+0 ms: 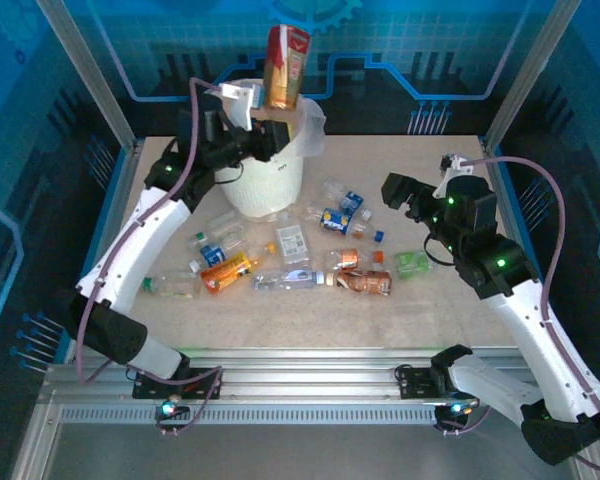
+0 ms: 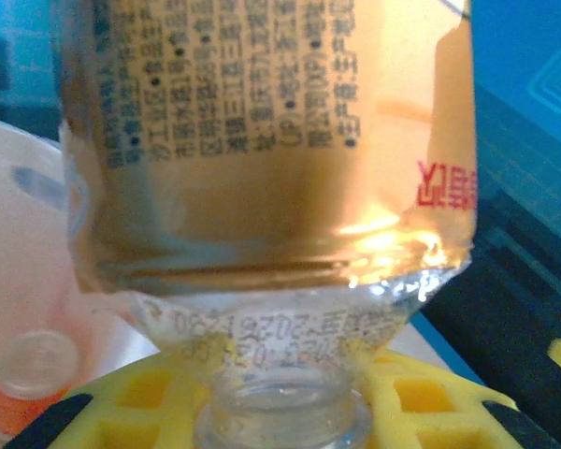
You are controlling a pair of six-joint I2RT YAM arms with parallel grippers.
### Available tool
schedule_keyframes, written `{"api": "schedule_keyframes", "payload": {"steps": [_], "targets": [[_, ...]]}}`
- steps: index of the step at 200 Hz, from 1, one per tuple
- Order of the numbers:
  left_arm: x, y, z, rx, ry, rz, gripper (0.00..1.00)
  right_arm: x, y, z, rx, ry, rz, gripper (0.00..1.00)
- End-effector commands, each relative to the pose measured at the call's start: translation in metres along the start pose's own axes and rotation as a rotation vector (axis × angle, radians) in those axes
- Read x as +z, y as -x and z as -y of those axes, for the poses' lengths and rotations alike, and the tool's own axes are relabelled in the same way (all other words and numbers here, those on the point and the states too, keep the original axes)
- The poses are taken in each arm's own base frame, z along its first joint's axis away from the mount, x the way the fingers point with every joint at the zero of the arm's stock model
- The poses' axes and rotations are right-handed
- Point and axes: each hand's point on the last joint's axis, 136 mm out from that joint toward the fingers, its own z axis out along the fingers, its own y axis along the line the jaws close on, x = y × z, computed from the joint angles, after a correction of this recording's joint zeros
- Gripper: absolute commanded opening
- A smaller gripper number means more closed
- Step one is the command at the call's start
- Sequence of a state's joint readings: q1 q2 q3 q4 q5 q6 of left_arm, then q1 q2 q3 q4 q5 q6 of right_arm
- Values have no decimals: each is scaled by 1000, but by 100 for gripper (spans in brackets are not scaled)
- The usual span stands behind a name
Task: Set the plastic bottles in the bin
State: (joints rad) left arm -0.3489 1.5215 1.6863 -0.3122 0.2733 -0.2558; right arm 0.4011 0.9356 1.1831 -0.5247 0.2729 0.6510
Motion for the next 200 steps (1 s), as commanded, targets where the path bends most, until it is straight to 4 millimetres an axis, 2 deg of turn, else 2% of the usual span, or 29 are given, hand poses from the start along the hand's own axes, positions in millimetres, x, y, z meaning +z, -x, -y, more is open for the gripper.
{"api": "schedule_keyframes", "payload": {"steps": [1,43,73,148,200], "targets": [[8,-10,-37,23,106,-94,1,-8,-3,23,5,-112,14,100],[20,-3,-90,90,217,-171,2,-3,-12,32,0,-155,-13,100],[28,-6,-122,175,275,-232,5,1,-15,37,-8,-187,-36,99],[32,-25,-181,604,418,-414,8,7,-17,46,-19,-250,-50,100],[29,-38,-216,794,490,-535,9,10,-19,50,-18,-270,-58,100]]}}
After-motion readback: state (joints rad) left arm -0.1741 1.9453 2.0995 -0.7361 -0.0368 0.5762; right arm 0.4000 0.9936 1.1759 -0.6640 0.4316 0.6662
